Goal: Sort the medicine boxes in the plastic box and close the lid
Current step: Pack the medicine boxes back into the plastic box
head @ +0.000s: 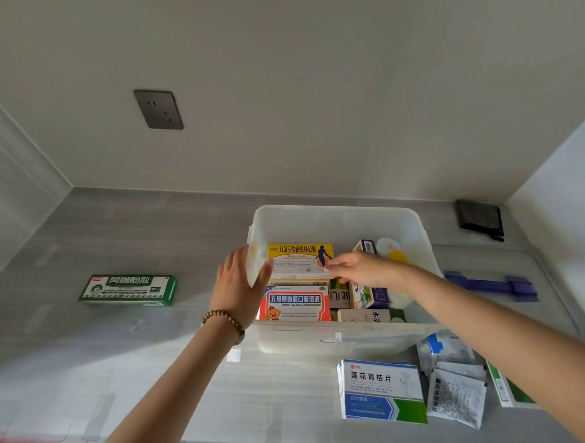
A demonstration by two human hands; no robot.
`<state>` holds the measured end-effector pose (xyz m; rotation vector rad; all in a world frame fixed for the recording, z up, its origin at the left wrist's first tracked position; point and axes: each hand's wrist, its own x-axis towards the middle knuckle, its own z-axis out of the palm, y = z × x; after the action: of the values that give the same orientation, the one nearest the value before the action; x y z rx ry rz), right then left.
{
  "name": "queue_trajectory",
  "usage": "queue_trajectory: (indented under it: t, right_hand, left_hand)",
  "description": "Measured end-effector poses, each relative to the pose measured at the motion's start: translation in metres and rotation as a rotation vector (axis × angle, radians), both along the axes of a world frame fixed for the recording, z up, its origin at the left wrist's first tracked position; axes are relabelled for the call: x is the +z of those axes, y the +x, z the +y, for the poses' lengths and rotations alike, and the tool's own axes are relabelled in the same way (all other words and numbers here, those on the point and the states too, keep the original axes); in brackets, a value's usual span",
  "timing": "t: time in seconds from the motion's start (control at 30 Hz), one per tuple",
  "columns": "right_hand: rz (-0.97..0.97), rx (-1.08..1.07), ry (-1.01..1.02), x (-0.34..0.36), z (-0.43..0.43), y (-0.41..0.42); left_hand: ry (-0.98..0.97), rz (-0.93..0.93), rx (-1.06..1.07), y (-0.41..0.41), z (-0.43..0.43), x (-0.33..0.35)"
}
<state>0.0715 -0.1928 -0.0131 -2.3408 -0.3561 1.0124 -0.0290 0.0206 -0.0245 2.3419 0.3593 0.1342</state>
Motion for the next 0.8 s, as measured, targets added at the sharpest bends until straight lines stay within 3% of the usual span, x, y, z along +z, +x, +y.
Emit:
queue_trajectory:
  t: [0.1,0.2,0.33,0.47,0.63,0.8]
  right_hand:
    - [-0.089,0.010,0.141,0.029,-0.024,-0.023]
    - [-0.303,0.046,0.131,0.046,-0.056,-0.055]
    - [-0.610,0.110,0.129,0.055,-0.100,-0.103]
    - [-0.759,0.119,0.140,0.045,-0.138,-0.145]
    - [-0.638,-0.070,0.189,0.000,-0.166,-0.179]
    - [-0.316,-0.262,0.097,-0.065,-0.163,-0.183]
  left_hand:
    - [0.155,-0.060,0.002,-0.012,-0.014,0.012]
    - [0.251,-0.108,-0.097,-0.029,-0.041,0.026]
    - [0.254,-0.228,-0.218,-0.060,-0.080,0.036]
    - [0.230,-0.310,-0.276,-0.092,-0.116,0.027]
    - [0.132,-0.226,-0.292,-0.118,-0.141,-0.018]
    - [0.016,0.246,-0.212,-0.117,-0.150,-0.073]
